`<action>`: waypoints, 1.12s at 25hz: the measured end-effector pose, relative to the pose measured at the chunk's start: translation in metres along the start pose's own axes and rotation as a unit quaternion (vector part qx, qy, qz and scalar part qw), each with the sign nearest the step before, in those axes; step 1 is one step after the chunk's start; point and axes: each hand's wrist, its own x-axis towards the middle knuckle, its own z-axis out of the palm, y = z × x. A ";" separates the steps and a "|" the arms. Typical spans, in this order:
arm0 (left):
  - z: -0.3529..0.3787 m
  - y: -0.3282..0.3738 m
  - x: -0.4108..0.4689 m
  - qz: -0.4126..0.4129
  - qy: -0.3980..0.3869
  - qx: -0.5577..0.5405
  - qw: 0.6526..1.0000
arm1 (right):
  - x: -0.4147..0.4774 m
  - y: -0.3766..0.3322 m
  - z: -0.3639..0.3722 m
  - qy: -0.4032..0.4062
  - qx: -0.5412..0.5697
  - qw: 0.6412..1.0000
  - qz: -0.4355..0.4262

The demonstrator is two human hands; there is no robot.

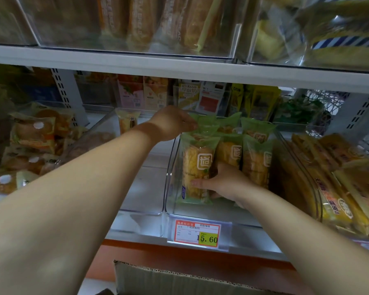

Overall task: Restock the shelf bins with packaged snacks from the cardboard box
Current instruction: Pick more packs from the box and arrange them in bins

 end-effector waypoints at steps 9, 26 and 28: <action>0.011 -0.008 -0.027 -0.002 -0.013 0.022 1.000 | 0.000 0.003 -0.002 -0.043 0.010 0.998 0.038; 0.006 0.022 -0.157 0.075 0.148 0.107 0.980 | -0.090 -0.009 -0.034 0.174 -0.054 0.982 -0.048; 0.022 0.021 -0.201 0.170 0.189 0.124 0.959 | -0.122 -0.003 -0.027 0.254 0.041 0.957 -0.136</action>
